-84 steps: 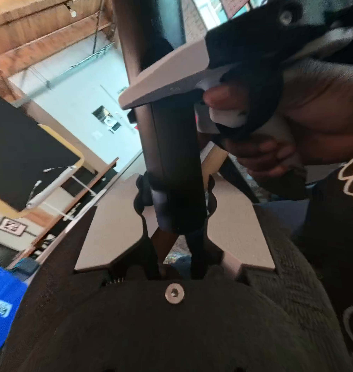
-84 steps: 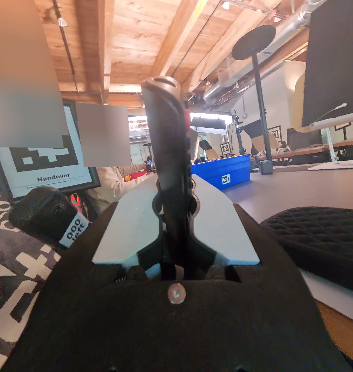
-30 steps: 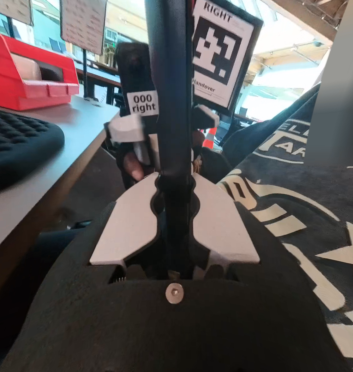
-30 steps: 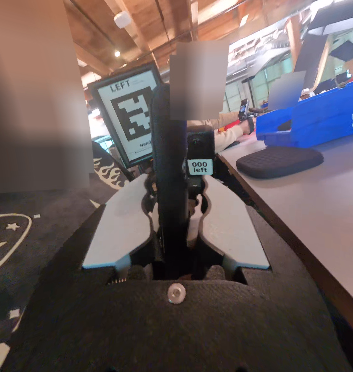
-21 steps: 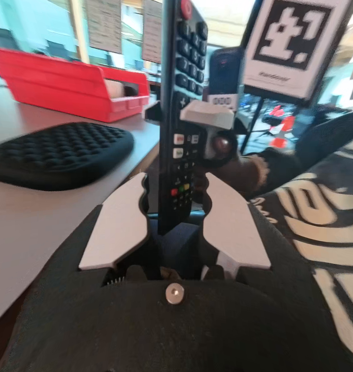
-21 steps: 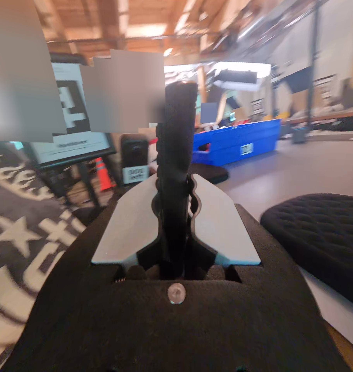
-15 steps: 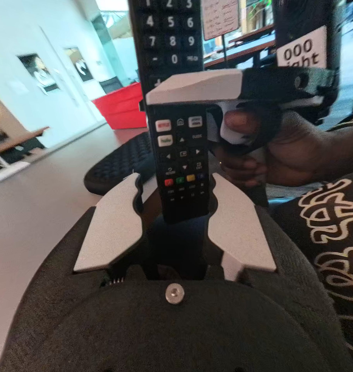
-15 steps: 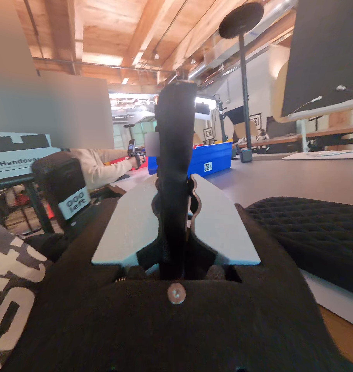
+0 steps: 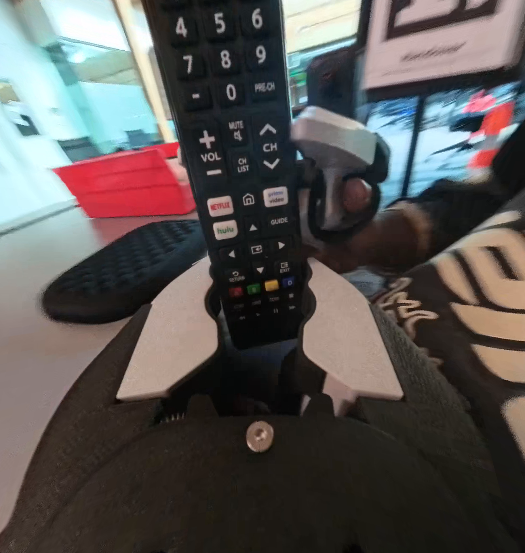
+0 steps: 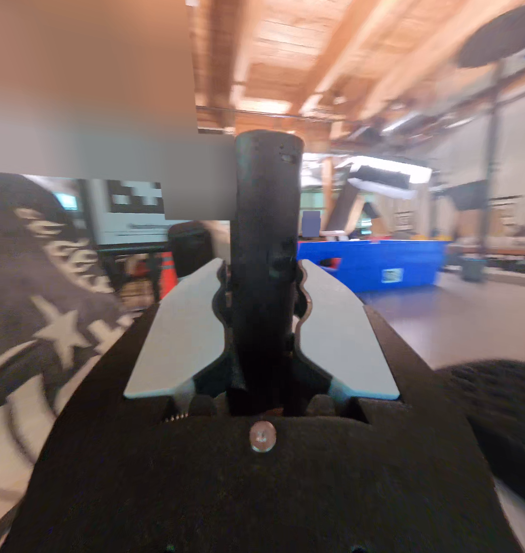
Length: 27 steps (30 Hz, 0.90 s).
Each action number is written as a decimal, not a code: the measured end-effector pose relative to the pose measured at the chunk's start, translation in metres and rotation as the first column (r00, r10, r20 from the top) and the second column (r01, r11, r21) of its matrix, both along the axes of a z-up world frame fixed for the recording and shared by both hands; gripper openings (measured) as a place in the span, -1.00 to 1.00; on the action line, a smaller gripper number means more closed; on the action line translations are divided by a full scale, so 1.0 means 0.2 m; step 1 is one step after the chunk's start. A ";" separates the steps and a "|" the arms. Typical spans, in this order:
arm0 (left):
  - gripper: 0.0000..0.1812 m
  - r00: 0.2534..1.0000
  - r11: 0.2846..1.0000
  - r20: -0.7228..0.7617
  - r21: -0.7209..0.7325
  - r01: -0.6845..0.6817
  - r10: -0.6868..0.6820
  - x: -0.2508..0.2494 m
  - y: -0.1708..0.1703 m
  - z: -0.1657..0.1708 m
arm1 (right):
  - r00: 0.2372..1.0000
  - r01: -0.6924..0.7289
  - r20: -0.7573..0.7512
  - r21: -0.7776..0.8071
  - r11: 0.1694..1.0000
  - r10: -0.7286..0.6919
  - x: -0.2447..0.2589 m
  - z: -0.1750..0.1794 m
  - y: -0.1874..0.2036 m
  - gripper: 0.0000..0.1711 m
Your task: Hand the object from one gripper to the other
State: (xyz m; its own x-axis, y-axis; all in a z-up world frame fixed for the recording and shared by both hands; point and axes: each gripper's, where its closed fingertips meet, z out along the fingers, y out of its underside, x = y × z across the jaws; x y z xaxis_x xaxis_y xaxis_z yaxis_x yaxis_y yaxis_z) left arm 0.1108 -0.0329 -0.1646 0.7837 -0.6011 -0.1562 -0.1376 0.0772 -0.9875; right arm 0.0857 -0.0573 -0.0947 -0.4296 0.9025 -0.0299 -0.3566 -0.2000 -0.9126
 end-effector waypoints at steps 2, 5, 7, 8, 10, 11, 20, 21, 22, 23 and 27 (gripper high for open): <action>-0.43 0.982 0.983 0.080 -0.051 0.178 -0.174 0.06 -0.07 0.01 | 0.978 -0.202 0.035 -0.032 0.979 0.203 0.05 0.01 -0.04 -0.37; -0.43 0.938 0.943 0.155 -0.077 0.323 -0.309 0.11 -0.14 0.03 | 0.918 -0.378 0.084 -0.107 0.920 0.387 0.10 -0.01 -0.08 -0.29; -0.43 0.925 0.928 0.159 -0.093 0.361 -0.344 0.14 -0.16 0.02 | 0.906 -0.405 0.090 -0.107 0.908 0.414 0.10 -0.02 -0.10 -0.30; -0.43 0.920 0.919 0.150 -0.107 0.380 -0.363 0.15 -0.17 0.01 | 0.910 -0.400 0.080 -0.097 0.911 0.408 0.10 -0.02 -0.11 -0.34; -0.43 0.918 0.914 0.140 -0.120 0.387 -0.370 0.16 -0.17 -0.01 | 0.920 -0.383 0.062 -0.064 0.921 0.387 0.11 -0.01 -0.12 -0.41; -0.43 0.921 0.916 0.135 -0.123 0.382 -0.366 0.16 -0.17 -0.01 | 0.923 -0.375 0.068 -0.054 0.925 0.378 0.10 -0.02 -0.12 -0.42; -0.34 0.997 0.997 0.024 0.040 -0.071 0.070 -0.03 0.02 0.03 | 0.991 0.130 -0.017 0.101 0.986 -0.129 -0.01 -0.01 0.02 -0.42; -0.35 0.991 0.987 -0.009 0.089 -0.134 0.135 -0.05 0.03 0.04 | 0.981 0.193 -0.031 0.088 0.977 -0.191 -0.01 0.00 0.05 -0.43; -0.40 0.979 0.973 -0.050 0.134 -0.190 0.198 -0.06 0.04 0.05 | 0.971 0.239 -0.037 0.071 0.969 -0.237 -0.02 0.00 0.07 -0.42; -0.47 0.963 0.956 -0.089 0.172 -0.238 0.255 -0.08 0.05 0.05 | 0.962 0.271 -0.035 0.053 0.961 -0.269 -0.02 -0.01 0.08 -0.42; -0.68 0.957 0.952 -0.111 0.182 -0.245 0.267 -0.09 0.05 0.04 | 0.955 0.295 -0.004 0.043 0.955 -0.295 -0.05 -0.03 0.08 -0.42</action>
State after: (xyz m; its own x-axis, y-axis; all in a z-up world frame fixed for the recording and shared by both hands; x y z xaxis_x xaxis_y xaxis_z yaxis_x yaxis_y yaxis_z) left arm 0.0924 -0.0231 -0.1563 0.8732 -0.3402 -0.3490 -0.3032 0.1814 -0.9355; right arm 0.0766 -0.0407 -0.1009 -0.1441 0.9895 0.0107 -0.3916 -0.0471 -0.9189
